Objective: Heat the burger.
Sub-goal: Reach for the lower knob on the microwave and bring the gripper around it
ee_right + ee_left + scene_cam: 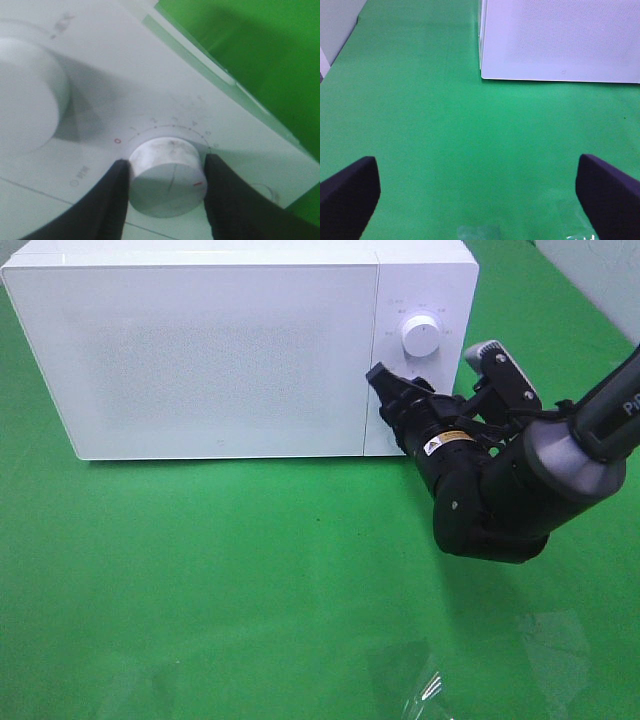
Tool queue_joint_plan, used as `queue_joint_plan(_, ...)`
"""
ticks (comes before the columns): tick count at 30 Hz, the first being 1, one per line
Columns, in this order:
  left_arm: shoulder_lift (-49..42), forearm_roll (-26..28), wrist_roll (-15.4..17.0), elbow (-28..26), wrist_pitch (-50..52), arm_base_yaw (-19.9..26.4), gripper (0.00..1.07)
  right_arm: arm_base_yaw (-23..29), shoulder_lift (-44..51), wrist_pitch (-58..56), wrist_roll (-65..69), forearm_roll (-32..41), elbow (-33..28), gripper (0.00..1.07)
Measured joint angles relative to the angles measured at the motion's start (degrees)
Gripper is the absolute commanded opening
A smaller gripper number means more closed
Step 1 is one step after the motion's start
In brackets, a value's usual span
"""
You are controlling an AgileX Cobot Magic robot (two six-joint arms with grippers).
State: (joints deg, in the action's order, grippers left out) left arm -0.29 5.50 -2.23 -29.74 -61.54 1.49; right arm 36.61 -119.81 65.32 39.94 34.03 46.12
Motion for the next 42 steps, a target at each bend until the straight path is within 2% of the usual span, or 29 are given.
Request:
queue_joint_plan(2,0.0,0.0,0.0,0.0,0.0,0.0,0.99,0.0,-0.1,0.2,4.0,-0.2,-0.1,0.0)
queue_joint_plan(3,0.0,0.0,0.0,0.0,0.0,0.0,0.99,0.0,-0.1,0.3,12.9,-0.6,-0.2,0.0)
queue_joint_plan(4,0.0,0.0,0.0,0.0,0.0,0.0,0.99,0.0,-0.1,0.3,12.9,-0.6,-0.2,0.0)
queue_joint_plan(7,0.0,0.0,0.0,0.0,0.0,0.0,0.99,-0.1,-0.1,0.5,25.4,-1.0,-0.3,0.0)
queue_joint_plan(14,0.0,0.0,0.0,0.0,0.0,0.0,0.99,-0.1,-0.1,0.7,38.7,-1.0,-0.3,0.0)
queue_joint_plan(33,0.0,0.0,0.0,0.0,0.0,0.0,0.99,-0.1,-0.1,0.7,39.1,-1.0,-0.4,0.01)
queue_joint_plan(40,0.0,0.0,0.0,0.0,0.0,0.0,0.99,0.2,-0.1,0.7,37.6,0.9,-0.3,0.15)
queue_joint_plan(41,0.0,0.0,0.0,0.0,0.0,0.0,0.99,0.2,-0.1,0.7,37.2,1.6,-0.1,0.25)
queue_joint_plan(42,0.0,0.0,0.0,0.0,0.0,0.0,0.99,0.2,-0.1,0.7,37.2,1.6,-0.1,0.25)
